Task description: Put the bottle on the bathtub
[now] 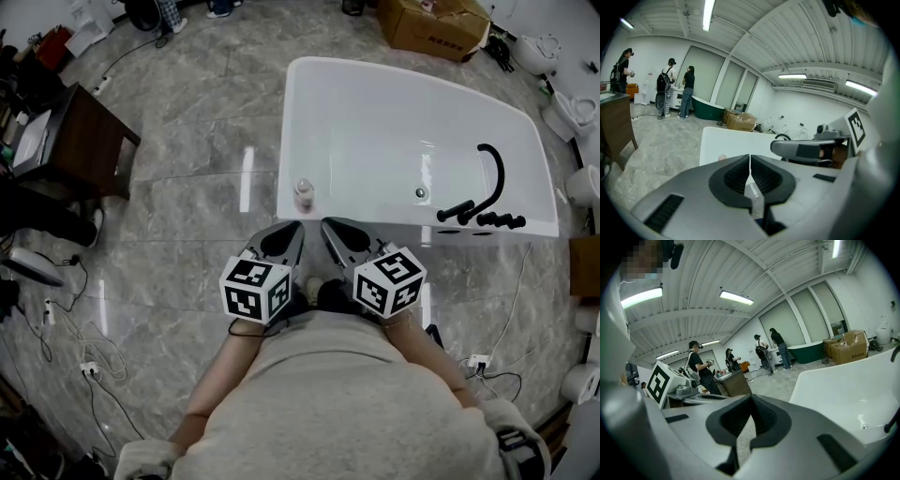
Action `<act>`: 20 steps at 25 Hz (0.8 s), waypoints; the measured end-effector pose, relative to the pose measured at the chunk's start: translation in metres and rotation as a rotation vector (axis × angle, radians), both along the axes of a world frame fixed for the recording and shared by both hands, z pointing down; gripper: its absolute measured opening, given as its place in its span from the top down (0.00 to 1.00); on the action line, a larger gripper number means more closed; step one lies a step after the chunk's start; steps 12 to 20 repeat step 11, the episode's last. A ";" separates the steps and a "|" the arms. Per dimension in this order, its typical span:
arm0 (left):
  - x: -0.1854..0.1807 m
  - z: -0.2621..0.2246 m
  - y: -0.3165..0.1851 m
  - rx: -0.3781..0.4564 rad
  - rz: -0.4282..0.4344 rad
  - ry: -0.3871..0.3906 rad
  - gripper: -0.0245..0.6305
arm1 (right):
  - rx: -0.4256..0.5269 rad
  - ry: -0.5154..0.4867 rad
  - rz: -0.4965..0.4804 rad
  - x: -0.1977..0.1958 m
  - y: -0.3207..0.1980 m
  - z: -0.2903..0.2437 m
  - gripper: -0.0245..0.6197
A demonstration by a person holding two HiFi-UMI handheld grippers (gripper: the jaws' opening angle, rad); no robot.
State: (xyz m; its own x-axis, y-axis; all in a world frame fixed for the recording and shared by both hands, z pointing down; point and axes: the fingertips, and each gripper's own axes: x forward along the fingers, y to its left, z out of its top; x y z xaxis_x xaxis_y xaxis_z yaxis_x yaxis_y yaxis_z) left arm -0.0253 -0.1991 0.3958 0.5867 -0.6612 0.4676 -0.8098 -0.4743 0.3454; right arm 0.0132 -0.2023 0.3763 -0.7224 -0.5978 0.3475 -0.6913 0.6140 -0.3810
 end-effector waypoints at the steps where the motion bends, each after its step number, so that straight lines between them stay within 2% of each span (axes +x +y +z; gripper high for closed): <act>1: 0.000 0.000 0.000 -0.001 0.001 -0.001 0.94 | 0.001 0.000 0.000 0.000 0.000 0.000 0.96; 20: -0.005 0.003 0.004 -0.017 -0.019 0.013 0.94 | 0.012 0.002 -0.011 0.000 0.004 -0.001 0.96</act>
